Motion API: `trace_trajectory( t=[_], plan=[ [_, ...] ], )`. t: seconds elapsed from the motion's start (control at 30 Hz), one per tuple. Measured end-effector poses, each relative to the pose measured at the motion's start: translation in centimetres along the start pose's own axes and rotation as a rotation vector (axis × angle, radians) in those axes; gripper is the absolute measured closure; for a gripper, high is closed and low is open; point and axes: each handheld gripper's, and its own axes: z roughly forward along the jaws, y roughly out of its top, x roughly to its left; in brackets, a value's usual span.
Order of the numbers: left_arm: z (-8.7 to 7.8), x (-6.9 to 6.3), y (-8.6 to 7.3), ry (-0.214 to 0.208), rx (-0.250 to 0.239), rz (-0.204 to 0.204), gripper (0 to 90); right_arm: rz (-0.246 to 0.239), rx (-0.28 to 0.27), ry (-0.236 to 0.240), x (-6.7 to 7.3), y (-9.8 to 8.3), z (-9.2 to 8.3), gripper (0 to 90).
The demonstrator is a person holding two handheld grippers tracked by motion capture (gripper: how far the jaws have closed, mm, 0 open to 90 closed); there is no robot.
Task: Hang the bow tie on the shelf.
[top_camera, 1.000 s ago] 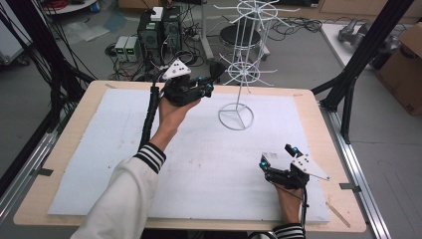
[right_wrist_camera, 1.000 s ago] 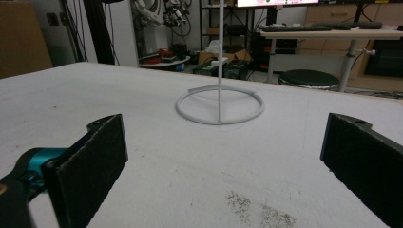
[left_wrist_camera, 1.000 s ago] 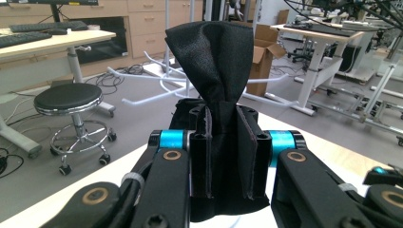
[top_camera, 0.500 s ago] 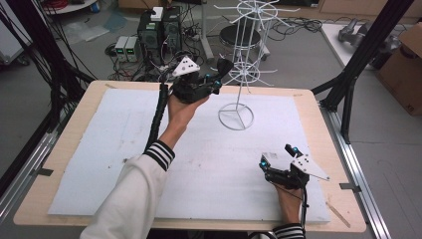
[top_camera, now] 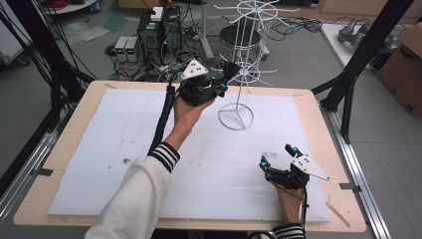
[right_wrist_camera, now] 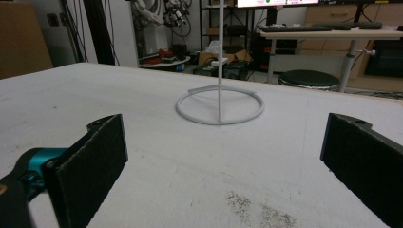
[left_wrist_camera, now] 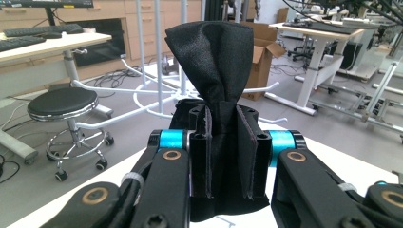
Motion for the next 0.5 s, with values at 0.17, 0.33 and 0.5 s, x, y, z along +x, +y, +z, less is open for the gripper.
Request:
trace_trajectory(
  t=[0.17, 0.33, 0.5],
  plan=[
    [0.3, -0.4, -0.1, 0.004, 0.011, 0.017, 76.5, 0.0, 0.0, 0.0, 0.0, 0.0, 0.0, 0.7],
    [0.6, -0.9, -0.7, 0.016, 0.036, 0.032, 76.5, -0.001, -0.001, -0.001, 0.0, 0.0, 0.0, 0.7],
    [0.9, -1.4, -1.2, 0.013, 0.05, 0.042, 76.4, 0.0, -0.001, -0.001, 0.0, 0.0, 0.0, 0.7]
  ],
)
